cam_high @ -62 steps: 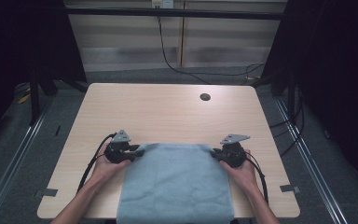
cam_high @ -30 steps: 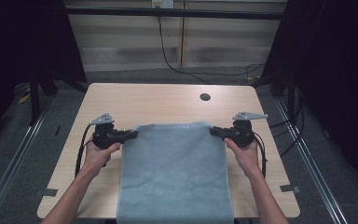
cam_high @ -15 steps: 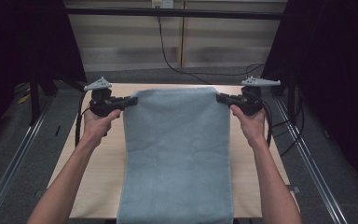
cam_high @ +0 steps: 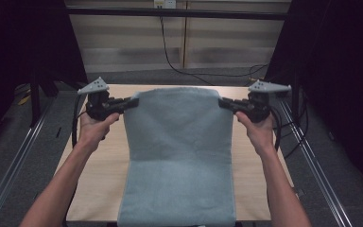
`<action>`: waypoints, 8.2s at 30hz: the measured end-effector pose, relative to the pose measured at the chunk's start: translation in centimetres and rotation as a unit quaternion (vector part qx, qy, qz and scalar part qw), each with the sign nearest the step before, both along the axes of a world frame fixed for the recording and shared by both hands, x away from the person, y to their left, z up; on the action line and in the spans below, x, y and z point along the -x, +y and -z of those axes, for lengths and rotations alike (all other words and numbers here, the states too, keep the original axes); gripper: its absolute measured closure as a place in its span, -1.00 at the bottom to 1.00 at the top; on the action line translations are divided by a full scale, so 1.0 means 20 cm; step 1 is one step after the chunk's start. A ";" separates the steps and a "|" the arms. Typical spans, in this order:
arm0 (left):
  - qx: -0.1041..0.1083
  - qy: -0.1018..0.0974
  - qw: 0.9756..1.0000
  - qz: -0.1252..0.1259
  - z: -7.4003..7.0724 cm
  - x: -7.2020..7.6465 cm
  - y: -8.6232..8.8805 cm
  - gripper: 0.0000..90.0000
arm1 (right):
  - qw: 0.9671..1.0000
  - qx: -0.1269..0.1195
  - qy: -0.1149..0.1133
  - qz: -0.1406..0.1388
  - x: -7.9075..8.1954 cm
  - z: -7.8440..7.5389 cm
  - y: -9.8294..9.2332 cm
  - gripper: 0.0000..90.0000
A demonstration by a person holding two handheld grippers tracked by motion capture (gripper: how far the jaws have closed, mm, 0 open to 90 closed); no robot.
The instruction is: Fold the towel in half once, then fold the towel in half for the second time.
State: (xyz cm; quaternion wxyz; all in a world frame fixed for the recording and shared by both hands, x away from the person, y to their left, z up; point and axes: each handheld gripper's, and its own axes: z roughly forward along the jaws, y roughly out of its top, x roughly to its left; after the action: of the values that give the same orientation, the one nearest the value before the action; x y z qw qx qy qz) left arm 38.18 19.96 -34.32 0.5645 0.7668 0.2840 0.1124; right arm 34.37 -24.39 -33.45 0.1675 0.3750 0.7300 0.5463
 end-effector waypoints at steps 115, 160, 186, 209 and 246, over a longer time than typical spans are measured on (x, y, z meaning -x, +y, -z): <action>0.011 0.003 1.000 0.023 -0.03 0.28 0.13 0.87 | 0.999 0.042 -0.031 -0.009 0.17 -0.05 0.04 0.93; -0.091 0.146 0.984 0.037 0.76 0.37 0.03 0.26 | 0.981 0.112 0.151 -0.048 0.48 0.77 0.04 0.31; -0.097 0.141 0.985 -0.027 0.82 0.09 -0.02 0.21 | 0.984 0.108 0.136 -0.027 0.15 0.79 0.12 0.08; -0.110 0.141 0.984 0.030 0.81 0.33 -0.02 0.22 | 0.979 0.127 0.155 -0.034 0.47 0.83 0.13 0.09; -0.087 0.148 0.985 -0.020 0.67 0.03 0.02 0.01 | 0.987 0.092 0.134 0.007 0.07 0.65 0.02 -0.07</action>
State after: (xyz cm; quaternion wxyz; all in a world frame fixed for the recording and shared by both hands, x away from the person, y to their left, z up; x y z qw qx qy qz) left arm 37.48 20.35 -47.71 0.4454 0.8153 0.3685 0.0334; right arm 33.06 -23.96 -46.49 0.1054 0.4332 0.7902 0.4206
